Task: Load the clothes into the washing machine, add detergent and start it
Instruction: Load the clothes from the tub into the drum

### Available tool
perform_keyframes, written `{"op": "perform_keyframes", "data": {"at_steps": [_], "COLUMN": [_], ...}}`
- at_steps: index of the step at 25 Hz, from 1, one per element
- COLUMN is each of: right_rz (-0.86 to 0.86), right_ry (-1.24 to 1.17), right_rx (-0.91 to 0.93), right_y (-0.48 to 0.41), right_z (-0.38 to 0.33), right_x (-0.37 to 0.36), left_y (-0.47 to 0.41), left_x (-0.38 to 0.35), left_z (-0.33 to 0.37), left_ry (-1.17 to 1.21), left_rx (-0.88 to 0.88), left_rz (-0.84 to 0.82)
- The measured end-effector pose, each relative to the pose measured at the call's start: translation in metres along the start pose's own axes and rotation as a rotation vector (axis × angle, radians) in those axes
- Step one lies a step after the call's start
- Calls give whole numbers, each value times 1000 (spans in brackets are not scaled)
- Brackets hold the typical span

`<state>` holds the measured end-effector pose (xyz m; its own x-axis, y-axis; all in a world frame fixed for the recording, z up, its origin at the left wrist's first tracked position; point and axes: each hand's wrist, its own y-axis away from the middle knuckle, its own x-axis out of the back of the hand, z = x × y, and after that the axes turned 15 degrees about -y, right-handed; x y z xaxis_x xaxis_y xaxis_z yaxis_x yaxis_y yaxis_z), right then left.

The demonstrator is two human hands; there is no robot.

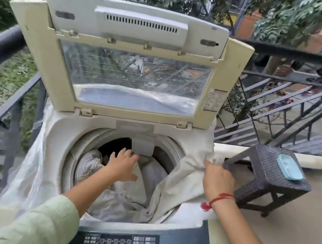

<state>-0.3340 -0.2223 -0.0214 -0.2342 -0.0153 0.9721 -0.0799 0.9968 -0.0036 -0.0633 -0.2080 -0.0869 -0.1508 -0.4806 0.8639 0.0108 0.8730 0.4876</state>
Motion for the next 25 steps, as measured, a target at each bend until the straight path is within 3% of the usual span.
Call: {"op": "perform_keyframes", "data": {"at_steps": [3, 5, 7, 9, 11, 15, 20, 25], "right_rz": [171, 114, -239, -644, -795, -771, -735, -512], "right_ry": [-310, -311, -27, 223, 267, -203, -269, -492], "right_rx": [288, 452, 456, 268, 225, 314, 268, 210], "right_y": [7, 14, 16, 1, -15, -24, -10, 10], "right_z": [-44, -83, -98, -91, -86, -79, -48, -5], "right_x": [-12, -32, -62, -74, -72, -55, -44, -27], "left_y": [19, 31, 42, 51, 56, 39, 1, -8], "left_x": [-21, -34, -41, -43, -46, -59, -100, -111], "left_z": [-14, -28, -40, -45, -47, -26, 7, 3], "left_ry": [-146, -155, -124, -117, -94, -86, -142, -275], "left_rx": [150, 243, 258, 243, 230, 149, -52, -176], "left_rz": [-58, -38, -20, -17, -3, -134, -437, -542]}}
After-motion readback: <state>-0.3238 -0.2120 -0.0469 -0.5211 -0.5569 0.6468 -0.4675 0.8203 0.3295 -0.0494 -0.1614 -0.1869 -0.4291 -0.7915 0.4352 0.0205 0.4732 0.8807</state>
